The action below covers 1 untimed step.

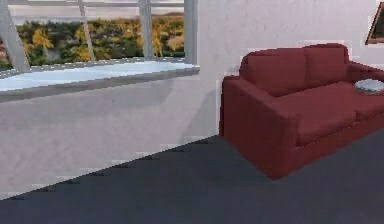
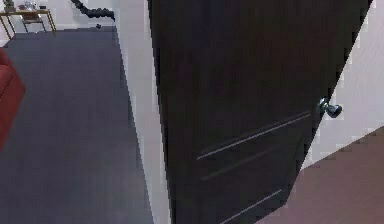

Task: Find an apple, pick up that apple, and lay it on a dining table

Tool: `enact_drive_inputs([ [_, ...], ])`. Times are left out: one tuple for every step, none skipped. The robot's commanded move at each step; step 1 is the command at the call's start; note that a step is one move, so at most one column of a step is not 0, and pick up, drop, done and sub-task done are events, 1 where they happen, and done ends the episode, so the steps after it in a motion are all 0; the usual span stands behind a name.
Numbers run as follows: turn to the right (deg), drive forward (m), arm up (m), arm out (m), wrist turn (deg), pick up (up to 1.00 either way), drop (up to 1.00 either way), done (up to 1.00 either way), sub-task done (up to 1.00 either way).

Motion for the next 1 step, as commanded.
enact_drive_inputs([
  [15.0,0.00,0.00,0.00,0.0,0.00,0.00,0.00,0.00],
])
